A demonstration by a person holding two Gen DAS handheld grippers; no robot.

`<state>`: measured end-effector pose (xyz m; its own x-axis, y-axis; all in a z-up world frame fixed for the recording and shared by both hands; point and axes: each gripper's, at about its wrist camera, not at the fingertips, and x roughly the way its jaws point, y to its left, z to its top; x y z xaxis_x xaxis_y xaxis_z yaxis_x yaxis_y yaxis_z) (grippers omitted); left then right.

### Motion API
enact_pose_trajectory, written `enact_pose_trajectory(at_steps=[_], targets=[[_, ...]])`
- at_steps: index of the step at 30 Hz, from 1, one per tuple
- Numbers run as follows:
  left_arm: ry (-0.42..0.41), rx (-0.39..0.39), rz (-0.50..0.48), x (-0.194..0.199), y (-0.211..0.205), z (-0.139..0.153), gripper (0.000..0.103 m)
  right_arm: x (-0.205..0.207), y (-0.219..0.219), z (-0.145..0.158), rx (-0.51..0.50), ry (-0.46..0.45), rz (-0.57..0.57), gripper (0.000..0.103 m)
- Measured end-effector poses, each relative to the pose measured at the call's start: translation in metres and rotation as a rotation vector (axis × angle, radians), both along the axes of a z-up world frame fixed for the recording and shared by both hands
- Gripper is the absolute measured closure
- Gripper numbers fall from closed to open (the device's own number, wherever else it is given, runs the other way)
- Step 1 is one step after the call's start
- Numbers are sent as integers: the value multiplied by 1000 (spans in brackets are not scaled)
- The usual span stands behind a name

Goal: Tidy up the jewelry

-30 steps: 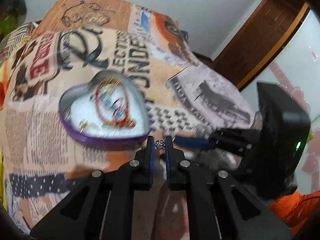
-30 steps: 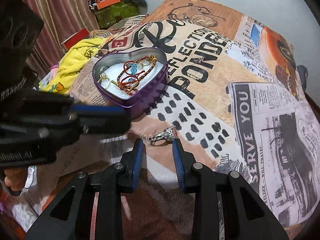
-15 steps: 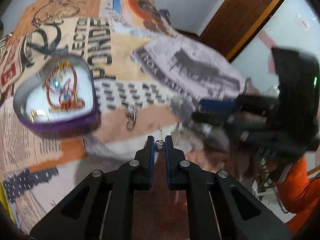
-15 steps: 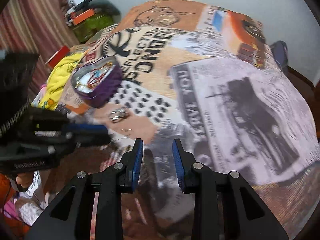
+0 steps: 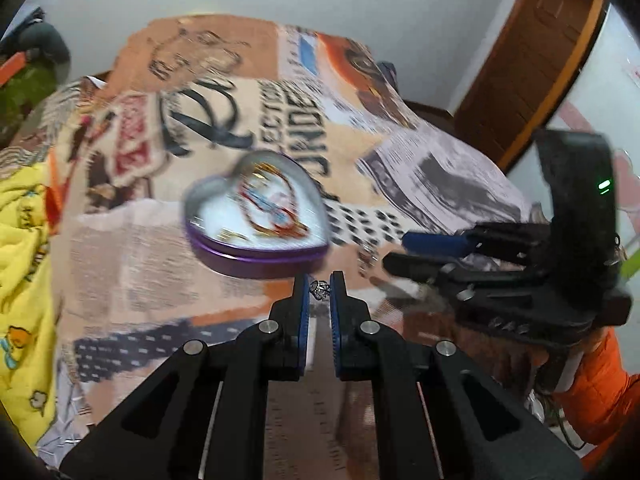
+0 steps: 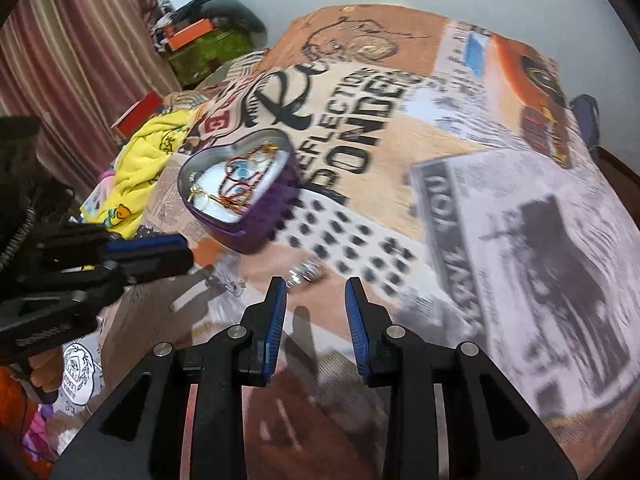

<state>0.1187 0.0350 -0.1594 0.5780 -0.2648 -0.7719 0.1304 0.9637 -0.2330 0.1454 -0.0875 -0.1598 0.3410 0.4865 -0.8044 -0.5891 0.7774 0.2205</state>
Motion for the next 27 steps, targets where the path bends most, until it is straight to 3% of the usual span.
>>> enact_pose_trajectory(at_steps=[8,15,27], targets=[[-38,-1,46,-1,17,7,95,8,20,-20,-49,20,-3,76],[-73,-9,51,-2,22,16,95,3,19,-16,-63,-10,-15,77],[-178,15,62,11,29,49,95,4,24,42,46,-120,-37,77]])
